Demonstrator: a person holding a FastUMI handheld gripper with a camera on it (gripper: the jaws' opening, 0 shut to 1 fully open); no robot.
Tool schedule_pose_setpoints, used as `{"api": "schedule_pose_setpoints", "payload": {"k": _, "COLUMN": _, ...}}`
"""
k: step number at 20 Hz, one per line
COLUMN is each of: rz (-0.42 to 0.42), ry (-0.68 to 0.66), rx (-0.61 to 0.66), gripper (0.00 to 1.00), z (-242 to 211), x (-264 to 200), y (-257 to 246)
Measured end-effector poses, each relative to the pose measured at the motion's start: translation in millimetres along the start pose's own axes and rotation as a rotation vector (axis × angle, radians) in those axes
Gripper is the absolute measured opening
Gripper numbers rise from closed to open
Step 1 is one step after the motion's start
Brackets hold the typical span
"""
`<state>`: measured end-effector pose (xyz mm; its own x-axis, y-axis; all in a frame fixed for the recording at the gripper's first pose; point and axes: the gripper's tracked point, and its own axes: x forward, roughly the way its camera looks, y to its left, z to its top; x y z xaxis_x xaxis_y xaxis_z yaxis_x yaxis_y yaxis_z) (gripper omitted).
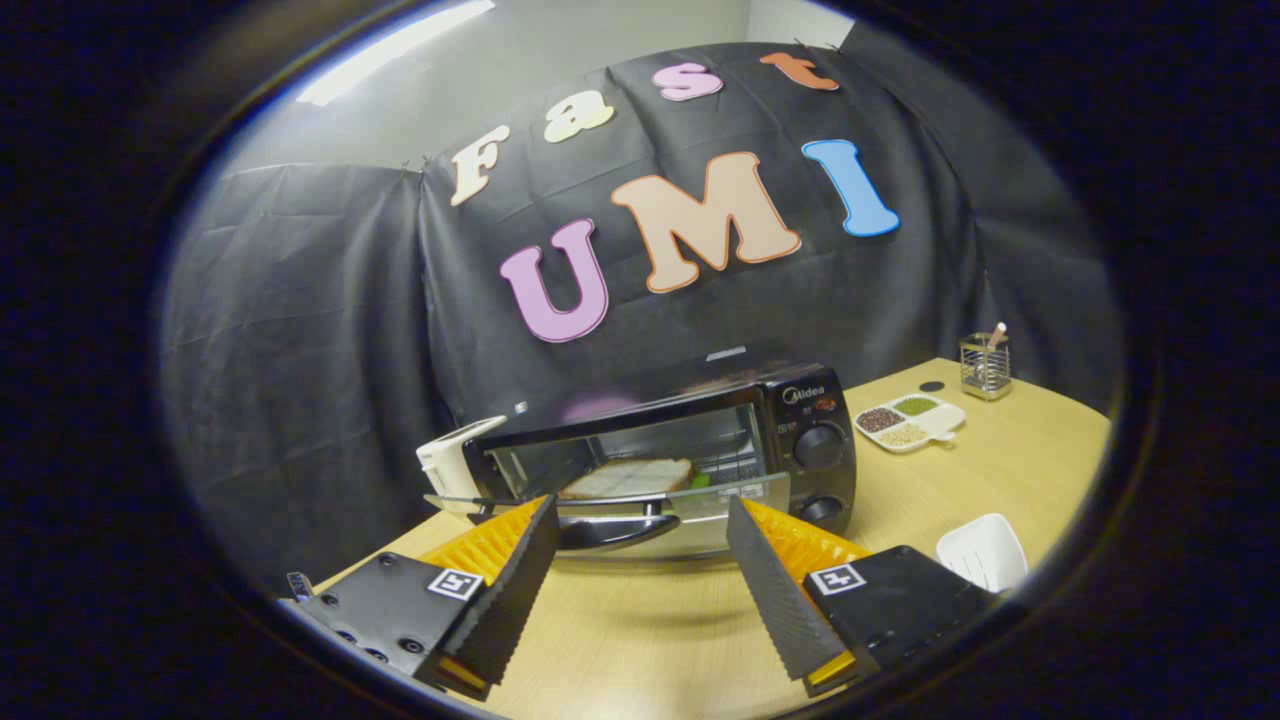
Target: Open the toaster oven, put the food inside, and close the toaster oven door.
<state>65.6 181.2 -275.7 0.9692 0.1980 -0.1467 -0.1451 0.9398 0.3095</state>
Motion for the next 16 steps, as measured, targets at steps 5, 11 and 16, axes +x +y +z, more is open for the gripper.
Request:
{"api": "schedule_pose_setpoints", "payload": {"k": 5, "rz": -0.005, "ry": -0.052, "rx": -0.052, "gripper": 1.00, "z": 24, "x": 27, "y": 0}}
{"api": "schedule_pose_setpoints", "payload": {"k": 11, "rz": -0.037, "ry": -0.095, "rx": -0.107, "gripper": 1.00, "z": 44, "x": 57, "y": -2}}
{"api": "schedule_pose_setpoints", "payload": {"k": 16, "rz": -0.043, "ry": -0.086, "rx": -0.176, "gripper": 1.00, "z": 67, "x": 59, "y": 11}}
